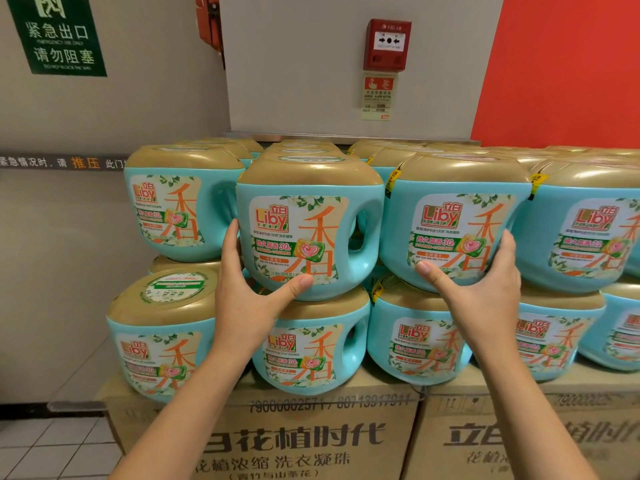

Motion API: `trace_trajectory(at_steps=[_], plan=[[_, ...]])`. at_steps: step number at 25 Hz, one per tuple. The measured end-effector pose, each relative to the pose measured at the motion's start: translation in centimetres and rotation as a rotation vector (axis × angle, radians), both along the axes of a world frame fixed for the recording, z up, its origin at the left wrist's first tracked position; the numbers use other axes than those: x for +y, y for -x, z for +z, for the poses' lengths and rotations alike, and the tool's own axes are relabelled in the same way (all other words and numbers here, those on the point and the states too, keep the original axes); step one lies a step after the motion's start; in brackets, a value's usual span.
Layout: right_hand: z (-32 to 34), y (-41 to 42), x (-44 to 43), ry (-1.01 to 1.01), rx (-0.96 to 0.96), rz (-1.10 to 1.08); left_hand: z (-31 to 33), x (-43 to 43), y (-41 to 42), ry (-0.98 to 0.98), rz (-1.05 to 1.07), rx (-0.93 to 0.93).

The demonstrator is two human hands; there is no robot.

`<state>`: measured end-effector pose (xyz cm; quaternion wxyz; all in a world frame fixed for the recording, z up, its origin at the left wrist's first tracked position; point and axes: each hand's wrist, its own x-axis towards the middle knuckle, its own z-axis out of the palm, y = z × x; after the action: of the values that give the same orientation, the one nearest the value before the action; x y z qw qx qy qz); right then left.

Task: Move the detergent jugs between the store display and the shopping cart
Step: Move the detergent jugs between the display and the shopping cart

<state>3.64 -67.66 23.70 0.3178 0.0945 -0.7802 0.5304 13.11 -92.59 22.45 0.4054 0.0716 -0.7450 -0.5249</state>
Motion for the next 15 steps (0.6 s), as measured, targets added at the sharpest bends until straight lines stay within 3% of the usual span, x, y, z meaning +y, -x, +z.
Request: trace_trajectory(at_steps=[7,15], plan=[[-0.2,-0.1,0.1,-0.012,-0.019,-0.011,-0.3,0.9,-0.4,-0.053,0.055,-0.008],[-3.5,-2.9,3.1,0.111,0.147,-0.010,-4.0,1.9,-3.7,-0.072,0.172,0.020]])
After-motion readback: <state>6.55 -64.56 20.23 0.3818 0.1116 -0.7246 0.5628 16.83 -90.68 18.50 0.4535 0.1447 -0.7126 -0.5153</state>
